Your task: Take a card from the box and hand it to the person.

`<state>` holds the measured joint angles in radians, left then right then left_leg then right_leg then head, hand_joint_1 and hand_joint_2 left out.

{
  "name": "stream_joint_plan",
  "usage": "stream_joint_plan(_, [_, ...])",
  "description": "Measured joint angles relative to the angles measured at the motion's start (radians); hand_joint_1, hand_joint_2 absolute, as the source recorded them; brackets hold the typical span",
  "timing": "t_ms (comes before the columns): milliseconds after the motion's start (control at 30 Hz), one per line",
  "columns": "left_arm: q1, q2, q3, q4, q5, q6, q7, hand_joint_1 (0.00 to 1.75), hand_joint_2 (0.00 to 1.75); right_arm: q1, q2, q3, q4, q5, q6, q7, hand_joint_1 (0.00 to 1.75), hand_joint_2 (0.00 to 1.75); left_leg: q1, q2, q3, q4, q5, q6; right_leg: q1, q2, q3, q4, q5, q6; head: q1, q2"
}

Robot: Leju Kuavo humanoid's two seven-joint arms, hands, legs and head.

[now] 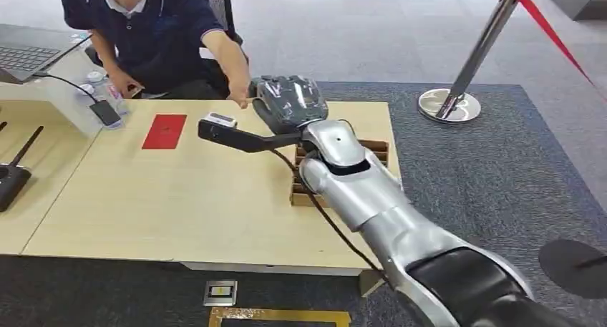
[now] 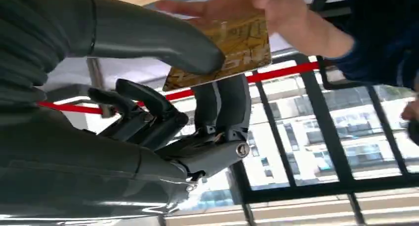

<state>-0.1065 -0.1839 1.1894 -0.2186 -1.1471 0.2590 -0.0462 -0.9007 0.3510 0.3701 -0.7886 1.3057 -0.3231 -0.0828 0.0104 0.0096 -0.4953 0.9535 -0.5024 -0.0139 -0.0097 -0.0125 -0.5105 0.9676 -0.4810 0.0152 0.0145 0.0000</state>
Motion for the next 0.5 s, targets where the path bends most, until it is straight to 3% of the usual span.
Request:
stream_joint_plan(200, [-0.004, -0.008, 0.000, 0.000, 0.008, 0.014, 0.017, 0.00, 0.00, -0.016, 0.017, 0.100, -0.021, -0.126, -0.032, -0.013, 1.75, 1.75, 0.000, 0.000, 0.000, 0.000, 0.000, 0.000, 0.000, 0.000, 0.000, 0.000, 0.000, 0.000, 0.000, 0.000])
stream_joint_plan(333, [-0.005, -0.018, 0.005, 0.000, 0.026, 0.031, 0.036, 0.00, 0.00, -0.037, 0.021, 0.222, -0.020, -0.268, -0.029, 0.020, 1.75, 1.75, 0.000, 0.000, 0.000, 0.000, 0.000, 0.000, 0.000, 0.000, 0.000, 0.000, 0.000, 0.000, 0.000, 0.000])
stream_joint_plan(500, [-0.005, -0.025, 0.007, 0.000, 0.028, 0.036, 0.039, 0.00, 0.00, -0.056, 0.022, 0.348, -0.020, -0.353, -0.031, 0.039, 1.75, 1.75, 0.000, 0.000, 0.000, 0.000, 0.000, 0.000, 0.000, 0.000, 0.000, 0.000, 0.000, 0.000, 0.000, 0.000])
